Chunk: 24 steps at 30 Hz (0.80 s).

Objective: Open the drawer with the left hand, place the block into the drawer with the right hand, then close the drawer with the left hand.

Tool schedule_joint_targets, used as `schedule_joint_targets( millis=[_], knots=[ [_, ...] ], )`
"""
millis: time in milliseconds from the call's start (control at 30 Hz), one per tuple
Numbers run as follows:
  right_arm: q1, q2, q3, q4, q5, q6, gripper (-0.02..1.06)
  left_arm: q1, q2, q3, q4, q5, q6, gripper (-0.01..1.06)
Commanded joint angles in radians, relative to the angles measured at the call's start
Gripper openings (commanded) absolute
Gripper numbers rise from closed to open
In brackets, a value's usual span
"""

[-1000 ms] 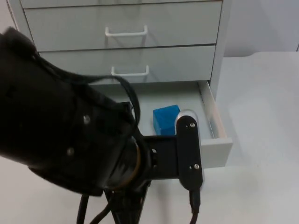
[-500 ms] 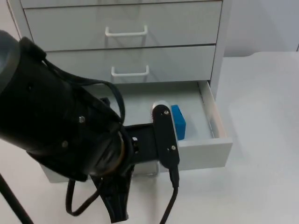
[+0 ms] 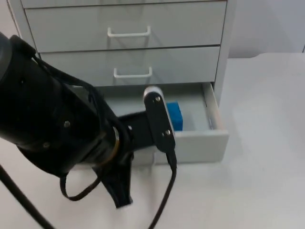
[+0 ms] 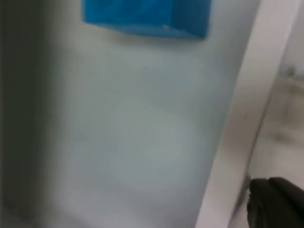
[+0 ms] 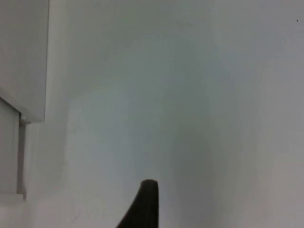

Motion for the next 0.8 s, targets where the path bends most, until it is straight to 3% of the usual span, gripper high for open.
schedule_joint_targets(
  millis=[0, 333, 767],
  knots=[
    [-0.002, -0.009, 0.001, 0.002, -0.01, -0.004, 0.83, 0.013, -0.01, -0.015, 0.065, 0.122, -0.106, 0.0],
    [-0.002, -0.009, 0.001, -0.002, -0.014, -0.004, 0.83, 0.118, 0.033, -0.108, 0.065, 0.108, -0.103, 0.0],
    [-0.002, -0.009, 0.001, -0.008, -0.019, -0.004, 0.83, 0.177, 0.178, -0.256, 0.065, 0.116, -0.096, 0.0]
  ],
)
